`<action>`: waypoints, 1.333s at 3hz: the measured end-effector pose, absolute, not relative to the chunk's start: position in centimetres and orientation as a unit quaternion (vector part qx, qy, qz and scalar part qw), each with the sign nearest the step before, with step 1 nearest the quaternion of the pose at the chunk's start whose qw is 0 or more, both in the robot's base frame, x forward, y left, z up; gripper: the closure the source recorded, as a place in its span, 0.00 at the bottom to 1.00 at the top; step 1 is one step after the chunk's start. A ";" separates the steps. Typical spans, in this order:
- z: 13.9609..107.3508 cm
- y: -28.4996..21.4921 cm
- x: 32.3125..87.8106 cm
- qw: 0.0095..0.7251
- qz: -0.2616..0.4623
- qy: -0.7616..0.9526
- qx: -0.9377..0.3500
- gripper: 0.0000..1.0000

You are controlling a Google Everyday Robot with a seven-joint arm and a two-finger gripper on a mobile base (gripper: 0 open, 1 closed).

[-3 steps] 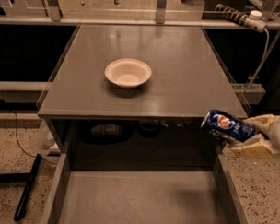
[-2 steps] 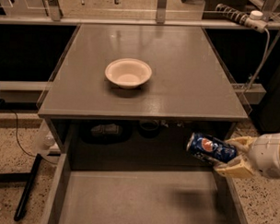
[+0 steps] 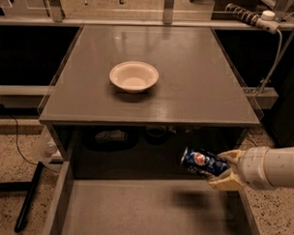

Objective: Place pepsi can into top drawer

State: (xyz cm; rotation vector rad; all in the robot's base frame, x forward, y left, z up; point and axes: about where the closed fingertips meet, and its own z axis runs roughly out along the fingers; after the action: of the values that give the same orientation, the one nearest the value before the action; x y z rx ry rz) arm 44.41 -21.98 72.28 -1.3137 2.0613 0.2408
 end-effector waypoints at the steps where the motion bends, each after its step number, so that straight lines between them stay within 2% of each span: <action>1: 68.8 -19.6 45.0 0.335 0.113 0.790 -0.500 1.00; 4: 63.2 -13.8 44.5 0.333 0.175 0.785 -0.491 1.00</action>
Offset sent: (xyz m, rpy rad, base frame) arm 0.0103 0.0623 -0.0836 0.1213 0.0605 0.0199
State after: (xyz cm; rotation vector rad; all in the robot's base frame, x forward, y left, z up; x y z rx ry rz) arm 44.48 -13.78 63.22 -1.2833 2.0510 0.4575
